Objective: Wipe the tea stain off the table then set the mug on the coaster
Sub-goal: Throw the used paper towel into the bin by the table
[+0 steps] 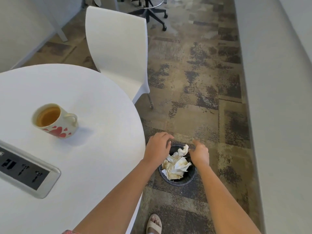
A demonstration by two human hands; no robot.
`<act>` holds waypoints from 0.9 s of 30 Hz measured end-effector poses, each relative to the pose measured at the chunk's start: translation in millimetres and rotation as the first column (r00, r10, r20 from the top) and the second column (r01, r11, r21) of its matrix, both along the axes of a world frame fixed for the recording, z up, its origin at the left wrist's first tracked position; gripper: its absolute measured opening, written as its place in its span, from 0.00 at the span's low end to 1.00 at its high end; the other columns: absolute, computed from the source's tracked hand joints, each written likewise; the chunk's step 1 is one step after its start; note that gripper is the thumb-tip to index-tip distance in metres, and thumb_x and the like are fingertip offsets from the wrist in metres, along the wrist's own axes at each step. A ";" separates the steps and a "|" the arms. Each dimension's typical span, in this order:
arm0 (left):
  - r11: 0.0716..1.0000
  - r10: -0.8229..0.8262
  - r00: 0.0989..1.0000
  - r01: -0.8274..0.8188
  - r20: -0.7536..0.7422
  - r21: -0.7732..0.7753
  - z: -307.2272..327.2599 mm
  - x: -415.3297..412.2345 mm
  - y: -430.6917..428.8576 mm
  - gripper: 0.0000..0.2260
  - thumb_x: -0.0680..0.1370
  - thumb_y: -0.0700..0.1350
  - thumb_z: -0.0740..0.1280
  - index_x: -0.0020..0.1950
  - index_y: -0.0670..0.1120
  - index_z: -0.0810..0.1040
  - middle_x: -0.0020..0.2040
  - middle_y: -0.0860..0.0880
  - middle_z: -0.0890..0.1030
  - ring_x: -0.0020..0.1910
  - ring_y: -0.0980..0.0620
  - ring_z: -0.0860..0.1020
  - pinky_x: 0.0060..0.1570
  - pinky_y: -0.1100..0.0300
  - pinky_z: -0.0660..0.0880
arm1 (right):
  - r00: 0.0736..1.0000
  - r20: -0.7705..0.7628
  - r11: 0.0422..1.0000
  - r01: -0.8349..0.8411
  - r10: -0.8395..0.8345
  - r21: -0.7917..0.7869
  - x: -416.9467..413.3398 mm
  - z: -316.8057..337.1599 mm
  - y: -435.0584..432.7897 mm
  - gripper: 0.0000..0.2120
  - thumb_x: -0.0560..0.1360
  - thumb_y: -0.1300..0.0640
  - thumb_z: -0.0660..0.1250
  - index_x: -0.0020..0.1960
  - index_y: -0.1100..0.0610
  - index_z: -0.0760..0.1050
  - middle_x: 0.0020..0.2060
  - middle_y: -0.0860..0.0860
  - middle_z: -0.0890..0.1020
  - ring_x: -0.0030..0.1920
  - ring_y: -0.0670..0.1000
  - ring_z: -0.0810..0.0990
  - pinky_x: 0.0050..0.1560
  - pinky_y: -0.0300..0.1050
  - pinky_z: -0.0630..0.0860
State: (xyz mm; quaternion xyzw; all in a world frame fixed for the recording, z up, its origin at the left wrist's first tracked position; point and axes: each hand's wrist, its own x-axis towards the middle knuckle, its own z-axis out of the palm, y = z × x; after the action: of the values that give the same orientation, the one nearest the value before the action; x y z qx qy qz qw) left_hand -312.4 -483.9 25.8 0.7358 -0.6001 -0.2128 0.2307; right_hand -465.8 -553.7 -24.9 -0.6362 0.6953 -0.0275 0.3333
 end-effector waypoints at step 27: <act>0.821 0.446 0.895 -0.421 -0.028 -0.386 64.0 144.9 223.0 0.08 0.78 0.41 0.62 0.53 0.44 0.79 0.49 0.49 0.81 0.50 0.49 0.76 0.52 0.57 0.72 | 0.679 0.659 0.932 -0.110 0.323 -0.344 213.3 136.0 241.8 0.02 0.78 0.54 0.64 0.49 0.49 0.75 0.44 0.44 0.79 0.42 0.43 0.77 0.40 0.28 0.71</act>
State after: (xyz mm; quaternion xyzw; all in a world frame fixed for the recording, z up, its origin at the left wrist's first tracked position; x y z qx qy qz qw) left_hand -167.5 -260.9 89.8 0.7998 -0.4539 -0.0102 0.3928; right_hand -252.5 -311.9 111.1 -0.6953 0.4221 -0.3253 0.4823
